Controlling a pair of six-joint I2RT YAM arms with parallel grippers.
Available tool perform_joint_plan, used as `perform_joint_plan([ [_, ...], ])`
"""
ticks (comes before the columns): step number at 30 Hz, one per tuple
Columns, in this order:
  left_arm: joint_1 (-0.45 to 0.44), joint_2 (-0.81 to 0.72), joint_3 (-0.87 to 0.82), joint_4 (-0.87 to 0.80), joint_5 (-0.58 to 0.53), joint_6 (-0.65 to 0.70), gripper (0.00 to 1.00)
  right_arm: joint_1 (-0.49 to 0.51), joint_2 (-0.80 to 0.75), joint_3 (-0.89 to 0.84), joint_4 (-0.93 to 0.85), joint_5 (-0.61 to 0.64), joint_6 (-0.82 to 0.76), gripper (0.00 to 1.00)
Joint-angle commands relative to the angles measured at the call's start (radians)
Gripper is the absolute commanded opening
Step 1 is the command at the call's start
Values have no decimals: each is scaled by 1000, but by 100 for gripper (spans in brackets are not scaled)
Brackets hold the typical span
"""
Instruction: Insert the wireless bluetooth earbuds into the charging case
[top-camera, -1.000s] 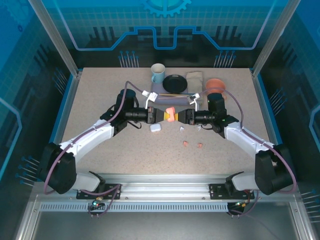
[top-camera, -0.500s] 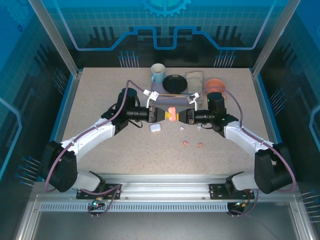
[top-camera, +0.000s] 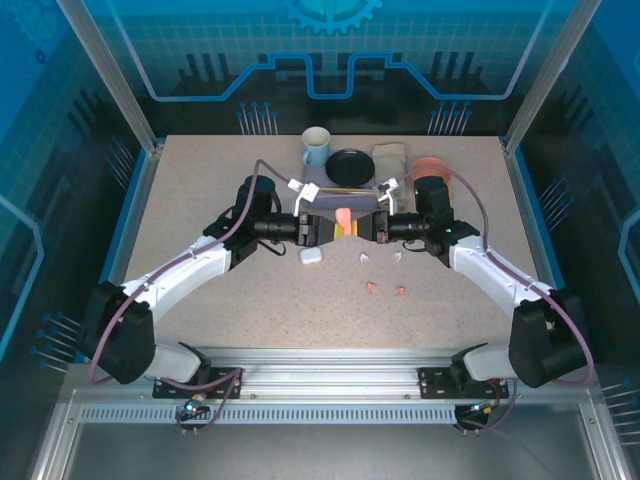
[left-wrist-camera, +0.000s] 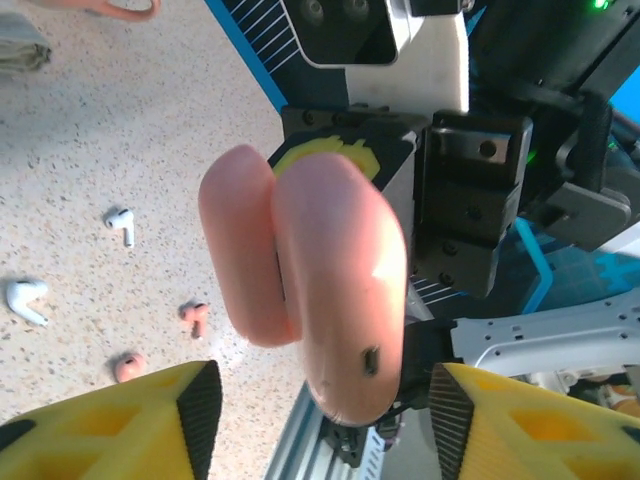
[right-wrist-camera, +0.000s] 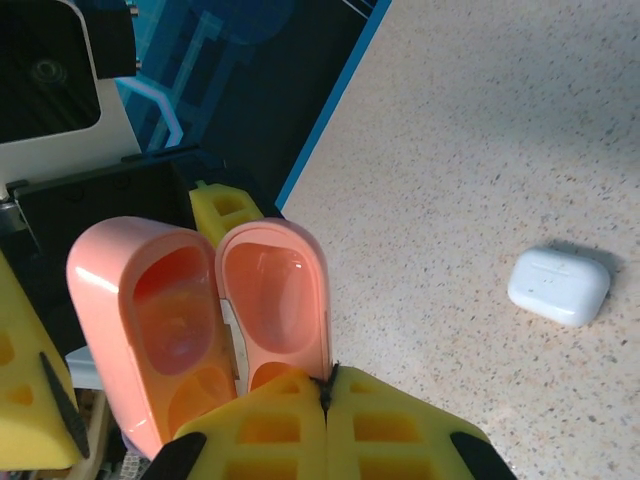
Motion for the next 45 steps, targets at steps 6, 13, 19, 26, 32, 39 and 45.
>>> perform_joint_plan([
  [6, 73, -68, 120, -269, 11, 150, 82, 37, 11, 140, -354, 137, -270, 0],
  [13, 106, 64, 389, -785, 58, 485, 90, 119, 90, 298, -587, 273, -492, 0],
  [19, 115, 112, 416, -866, 117, 552, 88, 139, 141, 376, -653, 299, -550, 0],
  [26, 119, 13, 206, -534, 85, 371, 88, 141, 143, 361, -597, 271, -507, 0],
  [32, 119, 109, 327, -763, 125, 499, 86, 152, 164, 395, -669, 268, -581, 0],
  [39, 129, 300, 559, -1128, 190, 695, 87, 220, 186, 441, -774, 404, -695, 0],
  [45, 129, 366, 597, -1221, 199, 763, 85, 274, 218, 479, -821, 510, -743, 0],
])
